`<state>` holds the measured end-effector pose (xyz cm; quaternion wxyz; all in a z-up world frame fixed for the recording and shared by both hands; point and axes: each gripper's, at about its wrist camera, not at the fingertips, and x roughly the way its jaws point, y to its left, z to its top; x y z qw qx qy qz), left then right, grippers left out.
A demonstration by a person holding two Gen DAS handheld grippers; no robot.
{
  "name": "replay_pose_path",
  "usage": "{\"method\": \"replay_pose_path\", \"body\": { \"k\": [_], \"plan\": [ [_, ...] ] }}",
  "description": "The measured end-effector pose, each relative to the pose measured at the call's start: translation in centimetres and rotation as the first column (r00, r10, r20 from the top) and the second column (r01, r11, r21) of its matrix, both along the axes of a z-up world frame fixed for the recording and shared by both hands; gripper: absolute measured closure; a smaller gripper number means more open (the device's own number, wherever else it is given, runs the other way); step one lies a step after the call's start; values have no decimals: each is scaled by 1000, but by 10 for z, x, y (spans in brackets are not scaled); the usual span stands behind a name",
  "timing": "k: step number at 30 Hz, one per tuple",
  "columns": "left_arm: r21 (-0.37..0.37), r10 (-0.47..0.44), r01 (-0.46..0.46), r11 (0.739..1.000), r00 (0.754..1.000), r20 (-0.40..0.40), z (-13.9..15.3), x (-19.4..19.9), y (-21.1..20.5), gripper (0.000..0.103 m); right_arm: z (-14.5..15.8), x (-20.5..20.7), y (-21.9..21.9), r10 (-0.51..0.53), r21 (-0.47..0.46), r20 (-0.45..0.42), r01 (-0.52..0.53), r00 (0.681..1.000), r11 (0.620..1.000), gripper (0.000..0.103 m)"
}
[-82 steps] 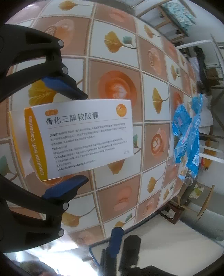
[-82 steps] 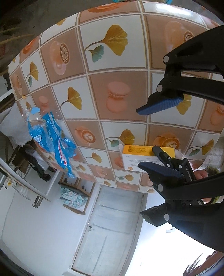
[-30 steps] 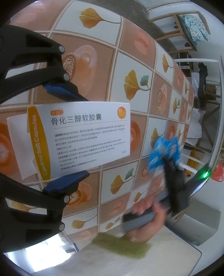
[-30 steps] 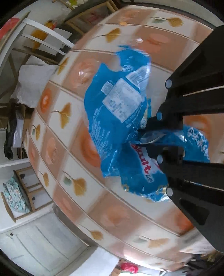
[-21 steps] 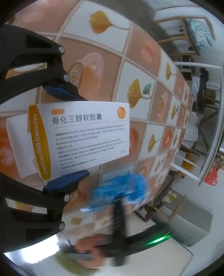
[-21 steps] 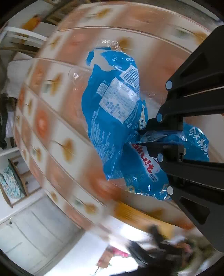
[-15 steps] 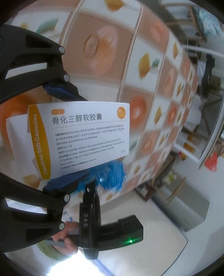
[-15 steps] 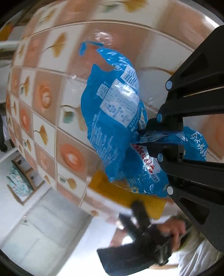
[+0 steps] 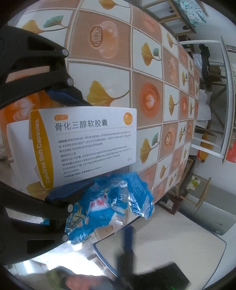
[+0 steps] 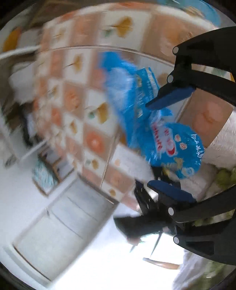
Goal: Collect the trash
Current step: 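Lift the blue bag with the right tool while the left tool holds the box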
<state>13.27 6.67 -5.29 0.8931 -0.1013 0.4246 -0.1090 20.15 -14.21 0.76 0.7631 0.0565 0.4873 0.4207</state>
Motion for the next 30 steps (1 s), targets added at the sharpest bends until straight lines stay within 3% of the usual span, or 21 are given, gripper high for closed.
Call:
{"method": "replay_pose_path", "body": {
  "k": [3, 5, 7, 10, 13, 16, 24, 27, 30],
  "plan": [
    [11, -2, 2, 1000, 1000, 6, 1, -3, 0, 32, 33, 2, -2, 42, 49, 118, -48, 992, 998, 11],
    [26, 0, 0, 1000, 1000, 12, 0, -4, -2, 32, 39, 14, 2, 26, 52, 147, -34, 989, 998, 8],
    [36, 1, -1, 999, 1000, 18, 0, -5, -4, 32, 28, 29, 6, -1, 10, 127, 0, 992, 1000, 8],
    [38, 4, -5, 999, 1000, 23, 0, -6, -5, 32, -15, 57, 15, -35, -86, 20, 37, 999, 996, 8],
    [38, -4, 3, 999, 1000, 28, -1, -8, -5, 32, -40, 56, 12, -6, -103, -38, 2, 999, 995, 8],
    [23, -14, 13, 1000, 1000, 28, -1, -7, -2, 32, -49, 39, 15, 79, -148, -26, -82, 997, 986, 8],
    [-112, -16, 16, 994, 1000, 1, 0, -2, 16, 32, -62, -11, 48, 290, -321, 38, -263, 956, 910, 8],
    [-166, -8, 6, 986, 1000, -11, -1, 0, 22, 32, -65, -20, 54, 323, -378, 98, -265, 941, 887, 8],
    [-208, 0, -4, 978, 1000, -20, -2, 0, 28, 32, -67, -20, 55, 296, -382, 131, -227, 946, 896, 8]
  ]
}}
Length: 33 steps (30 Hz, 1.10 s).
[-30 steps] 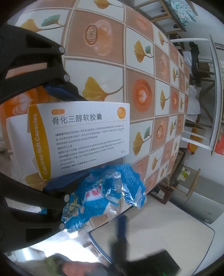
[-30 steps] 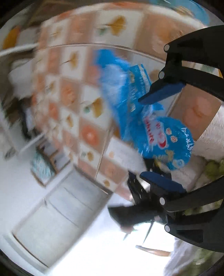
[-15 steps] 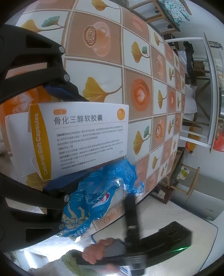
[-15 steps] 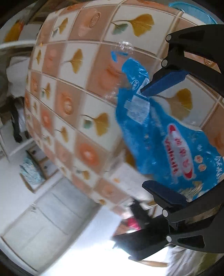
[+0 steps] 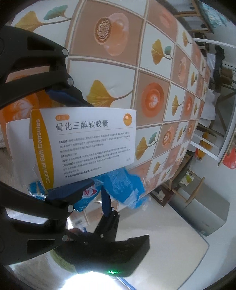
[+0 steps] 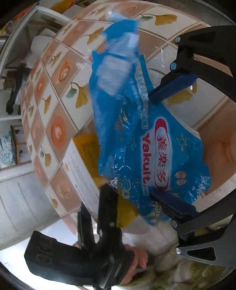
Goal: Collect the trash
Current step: 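Lift the blue bag with the right tool while the left tool holds the box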
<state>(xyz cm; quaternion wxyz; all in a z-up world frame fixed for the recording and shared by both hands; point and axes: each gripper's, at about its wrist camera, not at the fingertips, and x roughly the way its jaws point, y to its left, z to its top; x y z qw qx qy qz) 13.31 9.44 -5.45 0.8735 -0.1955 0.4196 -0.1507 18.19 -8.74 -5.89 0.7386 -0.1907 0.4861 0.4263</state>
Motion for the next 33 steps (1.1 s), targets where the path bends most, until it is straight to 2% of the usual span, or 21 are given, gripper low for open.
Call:
{"method": "replay_pose_path", "body": {
  "k": [2, 7, 8, 10, 11, 13, 15, 20, 23, 33],
  "plan": [
    [-24, 8, -8, 1000, 1000, -4, -1, 0, 4, 32, 1, -1, -2, -43, 3, 37, 43, 998, 999, 12],
    [-66, 29, -30, 997, 1000, -6, -1, -2, 11, 33, 1, 6, 0, -155, -12, 106, 157, 982, 988, 44],
    [-71, 34, -34, 997, 999, -7, -1, -2, 13, 33, 0, 9, 0, -184, -11, 115, 186, 976, 982, 47],
    [-74, 43, -43, 996, 999, -6, -1, -2, 15, 33, 1, 12, -3, -237, -1, 118, 239, 964, 971, 63],
    [-77, 46, -46, 996, 999, -4, 0, -3, 15, 33, 1, 14, -5, -268, 5, 119, 269, 956, 963, 67],
    [-84, 55, -55, 995, 998, 1, 2, -6, 17, 33, 2, 19, -11, -337, 17, 109, 338, 935, 941, 85],
    [-93, 63, -61, 994, 998, 14, 6, -9, 20, 33, 1, 23, -16, -397, 30, 89, 395, 914, 918, 95],
    [-97, 79, -73, 993, 995, 57, 20, -21, 26, 33, 13, 28, -34, -519, 92, 63, 513, 852, 854, 98],
    [-103, 87, -78, 992, 992, 89, 32, -29, 29, 33, 29, 25, -44, -563, 131, 78, 551, 823, 824, 98],
    [-101, 68, -50, 994, 979, 190, 74, -45, 16, 33, 93, 1, -90, -665, 277, 155, 614, 731, 740, 98]
  ]
}}
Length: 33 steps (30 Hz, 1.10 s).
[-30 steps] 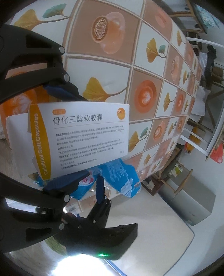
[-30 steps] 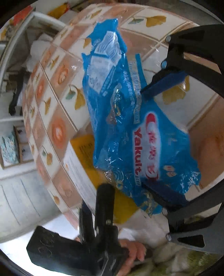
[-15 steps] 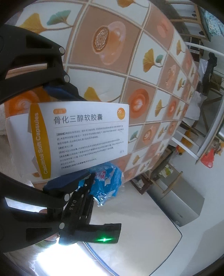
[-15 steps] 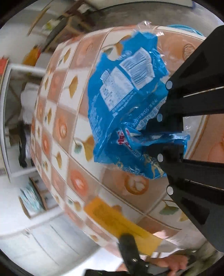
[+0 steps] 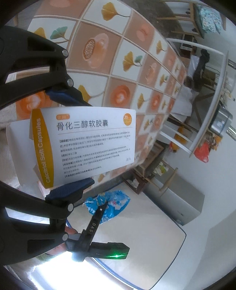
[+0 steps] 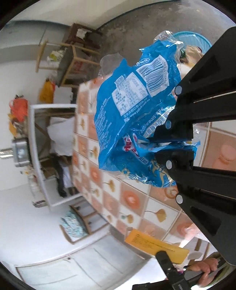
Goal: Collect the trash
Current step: 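Lift the blue bag with the right tool while the left tool holds the box, then carry box and bag over the blue wastebasket and open both tools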
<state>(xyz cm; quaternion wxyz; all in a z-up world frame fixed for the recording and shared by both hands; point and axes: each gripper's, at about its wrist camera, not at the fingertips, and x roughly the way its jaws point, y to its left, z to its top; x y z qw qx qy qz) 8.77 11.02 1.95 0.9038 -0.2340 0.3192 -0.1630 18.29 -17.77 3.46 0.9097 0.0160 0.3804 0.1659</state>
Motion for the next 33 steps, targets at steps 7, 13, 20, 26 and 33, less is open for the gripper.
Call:
{"method": "replay_pose_path", "body": {
  "k": [7, 13, 20, 26, 33],
  "plan": [
    [9, -91, 91, 996, 995, 35, 25, 4, -40, 33, 19, -21, -57, -109, 60, 58, 105, 992, 993, 98],
    [7, -258, 258, 966, 965, 36, 41, 24, -101, 33, 19, -55, -140, -294, 71, 73, 289, 953, 955, 98],
    [-3, -514, 514, 858, 856, -53, 44, 78, -214, 33, -19, -89, -245, -517, 89, 3, 515, 856, 853, 98],
    [-2, -656, 677, 736, 713, -247, 11, 131, -335, 33, -82, -101, -307, -636, 110, -123, 648, 762, 754, 98],
    [41, -656, 754, 656, 595, -465, -63, 178, -462, 32, -150, -114, -355, -698, 169, -267, 745, 665, 645, 98]
  ]
}}
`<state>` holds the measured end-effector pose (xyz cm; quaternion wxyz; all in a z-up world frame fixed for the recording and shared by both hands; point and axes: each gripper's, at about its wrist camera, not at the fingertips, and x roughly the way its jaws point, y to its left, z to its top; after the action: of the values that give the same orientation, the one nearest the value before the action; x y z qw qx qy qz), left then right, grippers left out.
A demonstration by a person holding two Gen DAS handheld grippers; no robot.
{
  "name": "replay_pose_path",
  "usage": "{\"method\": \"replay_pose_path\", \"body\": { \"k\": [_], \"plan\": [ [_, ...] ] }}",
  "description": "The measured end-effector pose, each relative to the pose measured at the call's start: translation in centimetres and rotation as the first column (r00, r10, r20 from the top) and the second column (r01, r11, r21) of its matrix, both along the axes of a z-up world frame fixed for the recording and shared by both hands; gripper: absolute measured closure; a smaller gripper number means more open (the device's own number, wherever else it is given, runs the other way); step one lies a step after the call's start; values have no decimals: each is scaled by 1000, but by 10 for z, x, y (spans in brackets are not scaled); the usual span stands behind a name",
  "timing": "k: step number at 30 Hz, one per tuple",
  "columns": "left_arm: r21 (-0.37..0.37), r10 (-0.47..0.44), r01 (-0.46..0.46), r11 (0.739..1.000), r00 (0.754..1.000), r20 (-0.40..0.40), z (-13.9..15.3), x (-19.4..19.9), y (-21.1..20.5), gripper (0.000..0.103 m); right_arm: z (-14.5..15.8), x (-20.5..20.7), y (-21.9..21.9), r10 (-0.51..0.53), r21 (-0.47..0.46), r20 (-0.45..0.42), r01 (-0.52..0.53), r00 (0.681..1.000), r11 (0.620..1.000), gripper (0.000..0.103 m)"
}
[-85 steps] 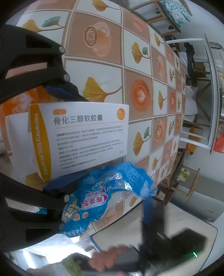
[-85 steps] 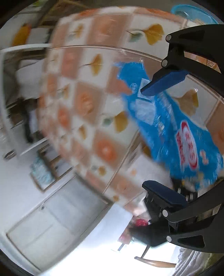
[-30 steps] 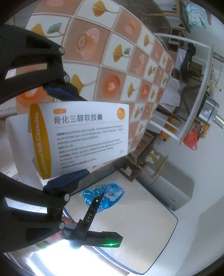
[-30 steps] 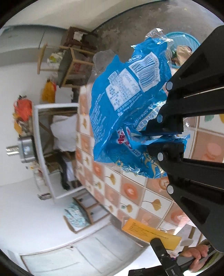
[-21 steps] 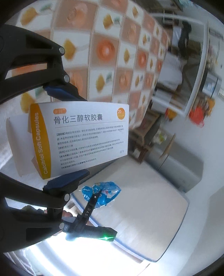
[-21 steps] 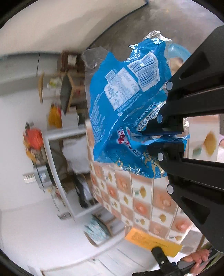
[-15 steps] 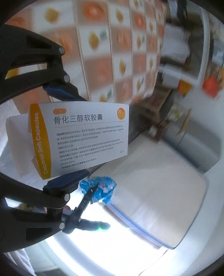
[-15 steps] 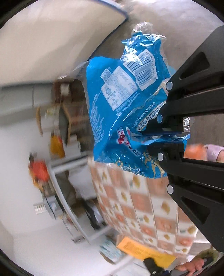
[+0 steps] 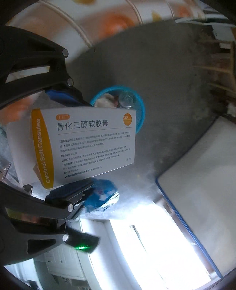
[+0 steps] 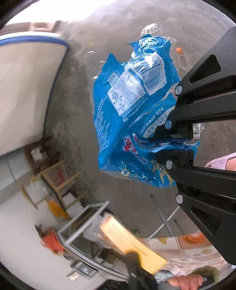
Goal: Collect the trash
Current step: 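Carry box and bag over the blue wastebasket and open both tools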
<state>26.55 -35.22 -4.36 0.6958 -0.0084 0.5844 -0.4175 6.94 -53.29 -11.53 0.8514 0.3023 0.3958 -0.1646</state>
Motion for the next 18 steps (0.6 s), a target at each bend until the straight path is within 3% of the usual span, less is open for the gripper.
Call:
{"method": "replay_pose_path", "body": {
  "k": [4, 6, 9, 13, 18],
  "plan": [
    [74, 31, -30, 997, 999, -15, -41, 22, -47, 18, -30, -3, -16, -36, 58, -29, 38, 999, 998, 98],
    [154, 73, -66, 986, 996, -44, -71, 32, -64, 18, -42, -1, -21, -41, 81, -42, 44, 998, 996, 98],
    [200, 106, -83, 976, 989, -106, -96, 41, -71, 18, -56, 5, -25, -38, 98, -60, 44, 997, 994, 98],
    [153, 121, -104, 983, 987, -106, -88, 47, -58, 18, -69, 25, -31, 7, 127, -63, 1, 998, 992, 98],
    [58, 112, -108, 992, 992, -64, -35, 42, -17, 18, -100, 77, -25, 125, 223, -79, -105, 989, 969, 98]
  ]
}}
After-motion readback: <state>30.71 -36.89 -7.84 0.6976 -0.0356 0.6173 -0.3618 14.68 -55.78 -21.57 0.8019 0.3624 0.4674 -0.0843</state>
